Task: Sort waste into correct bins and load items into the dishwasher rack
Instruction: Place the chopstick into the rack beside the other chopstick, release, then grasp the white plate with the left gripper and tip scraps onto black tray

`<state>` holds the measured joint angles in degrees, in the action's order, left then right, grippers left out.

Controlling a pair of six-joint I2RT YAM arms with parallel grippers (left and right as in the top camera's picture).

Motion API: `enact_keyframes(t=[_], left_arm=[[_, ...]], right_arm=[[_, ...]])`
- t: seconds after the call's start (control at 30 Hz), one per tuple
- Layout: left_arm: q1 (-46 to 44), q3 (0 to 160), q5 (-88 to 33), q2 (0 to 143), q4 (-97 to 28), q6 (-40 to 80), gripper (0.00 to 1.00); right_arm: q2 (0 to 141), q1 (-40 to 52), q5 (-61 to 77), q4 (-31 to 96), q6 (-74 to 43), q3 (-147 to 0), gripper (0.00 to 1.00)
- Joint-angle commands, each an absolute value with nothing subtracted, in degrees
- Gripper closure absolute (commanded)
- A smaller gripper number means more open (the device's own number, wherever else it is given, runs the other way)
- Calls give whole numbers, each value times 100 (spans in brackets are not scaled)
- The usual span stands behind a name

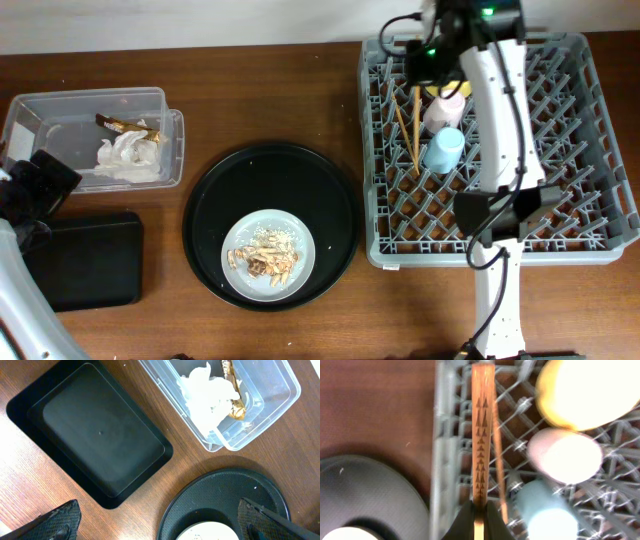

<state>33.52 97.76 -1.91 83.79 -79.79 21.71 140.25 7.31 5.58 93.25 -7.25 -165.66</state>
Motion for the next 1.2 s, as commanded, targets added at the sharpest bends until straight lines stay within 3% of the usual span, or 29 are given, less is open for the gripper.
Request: enact_keyframes(t=[0.0, 0.2, 0.3, 0.33, 0.37, 0.6, 0.7, 0.8, 0.9, 0.93, 1.03, 1.17], left_arm=[[3371, 9793, -174, 8377, -7983, 2182, 1], [3371, 9791, -174, 8377, -7983, 2182, 1], [3371, 9793, -174, 8377, -7983, 2182, 1], [3371, 9791, -174, 8377, -7983, 2182, 1], [3371, 9791, -172, 8377, -7983, 2182, 1], [3371, 9791, -174, 8377, -7981, 2182, 1], [3371, 9793, -174, 8377, -7983, 2182, 1], [3371, 9793, -174, 8377, -7983, 2182, 1], [3371, 9793, -174, 8377, -7983, 2182, 1], [3371, 9791, -174, 8377, -7983, 2182, 0], [3371, 9791, -174, 8377, -7983, 2182, 1], [3371, 9791, -174, 8377, -7983, 2182, 1]], right_arm=[[14112, 506, 574, 9035, -591, -16254, 96], [14116, 655, 574, 8405, -582, -15382, 95], [14116, 679, 576, 8396, -591, -15338, 66], [14112, 679, 574, 8444, -598, -15342, 44], [14103, 676, 572, 8532, -598, -15367, 35], [13773, 674, 534, 9695, -711, -16545, 33], [13207, 679, 574, 9734, -917, -16709, 40], [12446, 679, 578, 9736, -1122, -16706, 41], [11528, 674, 572, 9736, -1098, -16523, 18], [11045, 672, 526, 9736, -1052, -16236, 2], [9502, 672, 141, 9734, -954, -14582, 2], [7940, 390, -1055, 9734, -1741, -12438, 2]])
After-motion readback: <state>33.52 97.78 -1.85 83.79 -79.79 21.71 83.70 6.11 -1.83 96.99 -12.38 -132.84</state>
